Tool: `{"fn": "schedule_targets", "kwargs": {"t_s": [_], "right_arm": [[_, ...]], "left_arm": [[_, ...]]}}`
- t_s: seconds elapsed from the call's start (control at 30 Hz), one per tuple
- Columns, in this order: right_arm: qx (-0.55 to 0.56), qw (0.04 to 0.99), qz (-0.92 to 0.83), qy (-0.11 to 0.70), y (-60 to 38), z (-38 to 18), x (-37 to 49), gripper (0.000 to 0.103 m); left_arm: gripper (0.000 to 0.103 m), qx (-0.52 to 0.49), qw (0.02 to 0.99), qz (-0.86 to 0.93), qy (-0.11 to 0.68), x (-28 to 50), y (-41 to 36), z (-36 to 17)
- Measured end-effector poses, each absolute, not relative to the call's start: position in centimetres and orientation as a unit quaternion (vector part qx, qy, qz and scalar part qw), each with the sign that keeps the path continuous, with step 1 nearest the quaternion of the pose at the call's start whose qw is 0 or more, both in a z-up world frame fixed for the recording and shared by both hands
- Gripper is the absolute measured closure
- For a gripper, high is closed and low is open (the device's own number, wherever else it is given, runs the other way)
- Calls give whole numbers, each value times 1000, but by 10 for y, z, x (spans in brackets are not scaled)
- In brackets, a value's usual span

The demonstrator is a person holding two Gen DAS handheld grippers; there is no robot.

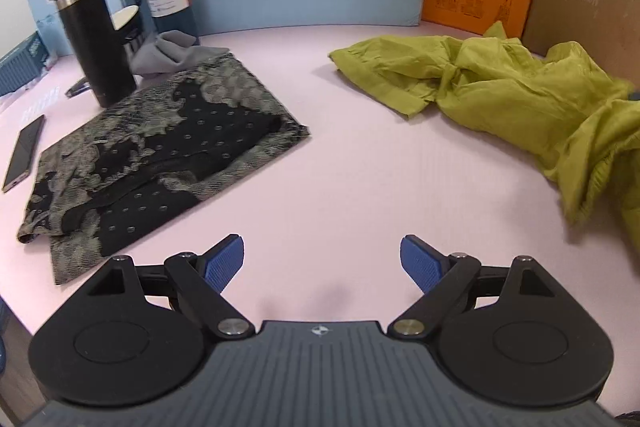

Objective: Fold clothes
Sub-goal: 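Lower the shirt onto the table and open both grippers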

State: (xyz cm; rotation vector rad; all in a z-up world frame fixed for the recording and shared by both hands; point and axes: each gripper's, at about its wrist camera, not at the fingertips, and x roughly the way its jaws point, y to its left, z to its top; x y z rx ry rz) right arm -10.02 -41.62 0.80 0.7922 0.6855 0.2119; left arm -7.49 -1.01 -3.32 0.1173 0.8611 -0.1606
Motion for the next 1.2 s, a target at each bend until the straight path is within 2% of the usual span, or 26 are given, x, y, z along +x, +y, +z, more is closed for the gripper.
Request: {"fn": "schedule_targets", "kwargs": {"t_s": [0.03,0.07,0.17,0.23,0.37,0.5,0.7,0.73,0.77,0.8,0.83,0.87,0.97,1.0,1.03,1.07,1.2], "right_arm": [[364,867,85,329,-422,7,-107,60],[350,873,69,332,-428,6,-113,55],[314,885,48,340,-434,7,-131,53],[314,884,50,343,-434,5,-142,39],[293,893,45,339,-432,6,-169,36],[246,910,27,333,-433,11,-205,21],[176,918,20,354,-422,8,-254,15],[171,919,19,354,-420,7,-260,14],[165,920,19,355,-418,5,-265,12],[157,921,20,356,-415,2,-268,12],[145,921,24,360,-410,-2,-268,12],[134,921,29,366,-405,-7,-266,12],[107,921,39,373,-390,-18,-262,12],[100,921,37,374,-387,-22,-260,19],[99,919,32,381,-384,-26,-257,36],[111,912,32,394,-385,-30,-253,94],[194,905,53,375,-404,-10,-254,96]], "left_arm": [[19,58,902,-86,418,-73,-15,-34],[19,67,900,-100,419,-72,-25,-36],[19,100,894,-142,413,-67,-58,-43],[19,144,894,-179,385,-70,-87,-46],[19,249,878,-260,314,-86,-144,-53],[19,316,850,-334,257,-107,-183,-59],[20,321,837,-364,253,-108,-211,-65],[31,322,835,-369,250,-110,-212,-65],[56,328,835,-367,248,-110,-214,-67],[70,329,839,-352,252,-107,-215,-69],[93,331,844,-336,256,-104,-217,-71],[100,332,848,-321,260,-100,-218,-73],[101,299,869,-290,266,-91,-205,-67],[101,294,875,-278,265,-89,-199,-64],[101,289,882,-265,262,-87,-192,-60],[101,285,888,-251,260,-84,-183,-56],[101,275,913,-187,235,-82,-138,-29]]}}
